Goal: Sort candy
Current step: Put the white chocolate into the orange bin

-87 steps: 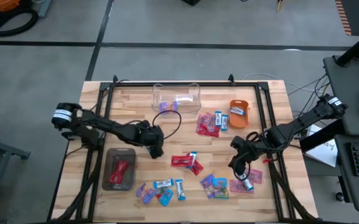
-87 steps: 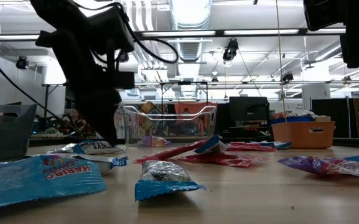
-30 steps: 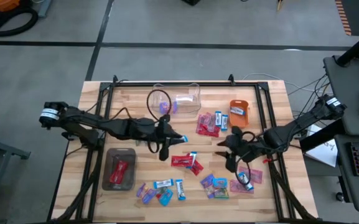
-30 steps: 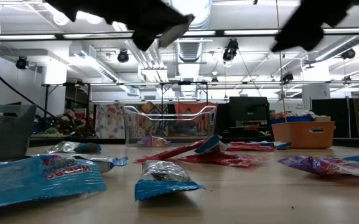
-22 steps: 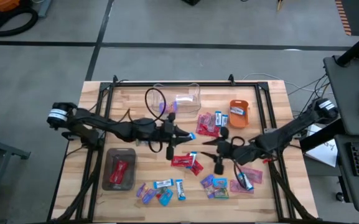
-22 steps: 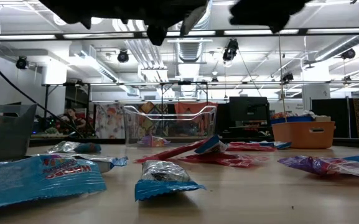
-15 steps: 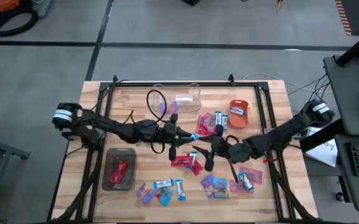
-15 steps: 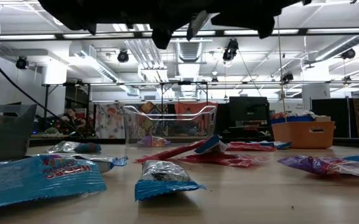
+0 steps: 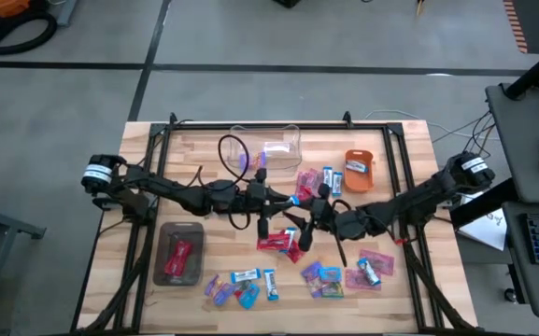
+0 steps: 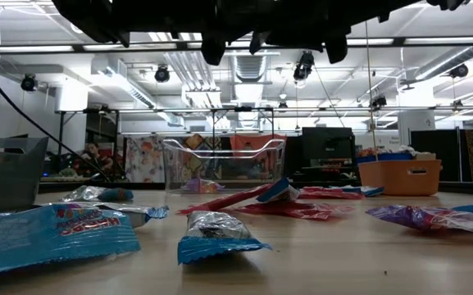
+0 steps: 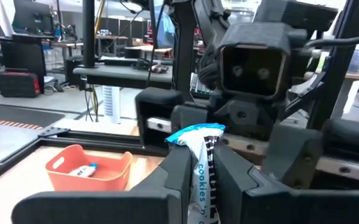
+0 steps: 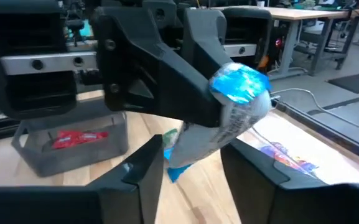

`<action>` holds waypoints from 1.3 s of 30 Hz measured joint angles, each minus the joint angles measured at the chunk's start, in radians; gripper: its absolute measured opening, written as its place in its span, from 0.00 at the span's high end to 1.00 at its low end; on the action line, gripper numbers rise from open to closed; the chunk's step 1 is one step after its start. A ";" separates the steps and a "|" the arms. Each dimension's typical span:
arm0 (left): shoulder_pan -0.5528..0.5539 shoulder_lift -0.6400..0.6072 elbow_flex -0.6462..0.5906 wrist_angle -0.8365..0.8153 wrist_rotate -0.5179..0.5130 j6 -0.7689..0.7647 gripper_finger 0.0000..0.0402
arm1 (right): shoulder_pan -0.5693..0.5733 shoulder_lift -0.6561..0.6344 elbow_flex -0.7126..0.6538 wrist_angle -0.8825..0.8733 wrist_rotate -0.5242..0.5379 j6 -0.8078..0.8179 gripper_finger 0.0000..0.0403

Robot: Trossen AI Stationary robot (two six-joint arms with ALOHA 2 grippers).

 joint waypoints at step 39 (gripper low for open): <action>-0.007 -0.171 -0.001 -0.482 0.001 -0.113 0.52 | -0.196 -0.334 0.002 -1.070 0.008 0.489 0.97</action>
